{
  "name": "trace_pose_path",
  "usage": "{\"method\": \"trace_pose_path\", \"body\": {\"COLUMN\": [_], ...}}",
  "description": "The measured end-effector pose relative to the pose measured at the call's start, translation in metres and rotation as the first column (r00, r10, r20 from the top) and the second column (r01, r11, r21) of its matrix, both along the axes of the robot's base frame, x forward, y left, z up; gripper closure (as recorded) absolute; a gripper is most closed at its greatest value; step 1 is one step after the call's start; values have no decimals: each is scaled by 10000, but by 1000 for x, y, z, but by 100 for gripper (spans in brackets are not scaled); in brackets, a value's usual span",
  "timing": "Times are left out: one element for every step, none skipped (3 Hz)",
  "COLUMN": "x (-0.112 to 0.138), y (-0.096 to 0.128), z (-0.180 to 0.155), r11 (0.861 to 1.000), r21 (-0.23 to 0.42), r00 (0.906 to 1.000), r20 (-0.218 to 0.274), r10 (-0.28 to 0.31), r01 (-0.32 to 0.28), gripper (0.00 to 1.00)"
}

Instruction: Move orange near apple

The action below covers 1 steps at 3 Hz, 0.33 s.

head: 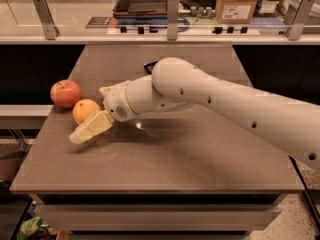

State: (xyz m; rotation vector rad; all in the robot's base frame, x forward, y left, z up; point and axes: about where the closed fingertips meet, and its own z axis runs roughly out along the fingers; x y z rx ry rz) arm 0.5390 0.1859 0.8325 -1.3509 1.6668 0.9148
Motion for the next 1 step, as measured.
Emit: {"method": "trace_pose_path", "body": {"x": [0], "y": [0], "z": [0], "r11": [10000], "r21": [0], "r00": [10000], "r20": [0], "r10": [1], "r01": [-1], "gripper": [0]}}
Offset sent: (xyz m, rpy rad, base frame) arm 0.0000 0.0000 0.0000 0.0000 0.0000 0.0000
